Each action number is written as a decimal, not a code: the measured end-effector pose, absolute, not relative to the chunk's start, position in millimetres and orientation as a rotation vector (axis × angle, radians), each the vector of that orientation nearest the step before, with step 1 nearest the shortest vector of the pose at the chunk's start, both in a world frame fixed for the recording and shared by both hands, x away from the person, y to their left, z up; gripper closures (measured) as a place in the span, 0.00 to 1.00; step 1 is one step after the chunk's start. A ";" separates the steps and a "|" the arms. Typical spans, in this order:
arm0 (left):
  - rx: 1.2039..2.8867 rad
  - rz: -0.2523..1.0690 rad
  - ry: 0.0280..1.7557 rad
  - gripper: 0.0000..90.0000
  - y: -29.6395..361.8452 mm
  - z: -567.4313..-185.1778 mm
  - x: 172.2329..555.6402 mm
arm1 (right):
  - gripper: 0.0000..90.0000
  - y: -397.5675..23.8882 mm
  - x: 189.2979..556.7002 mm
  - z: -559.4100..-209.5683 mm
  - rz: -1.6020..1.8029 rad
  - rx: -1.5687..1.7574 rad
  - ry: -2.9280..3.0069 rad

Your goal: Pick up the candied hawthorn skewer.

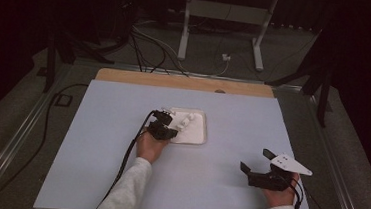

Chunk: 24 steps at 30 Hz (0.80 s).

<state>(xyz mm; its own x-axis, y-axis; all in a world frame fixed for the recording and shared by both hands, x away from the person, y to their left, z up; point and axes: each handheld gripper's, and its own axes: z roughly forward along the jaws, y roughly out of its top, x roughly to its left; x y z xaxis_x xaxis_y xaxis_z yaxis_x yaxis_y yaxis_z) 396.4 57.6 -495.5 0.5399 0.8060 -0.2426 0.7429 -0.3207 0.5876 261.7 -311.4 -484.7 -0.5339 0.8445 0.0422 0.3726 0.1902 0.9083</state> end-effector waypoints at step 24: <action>1.962 0.243 1.055 1.00 105.5 -465.6 348.0 | 0.00 -307.4 274.2 -466.6 1.573 1.198 1.983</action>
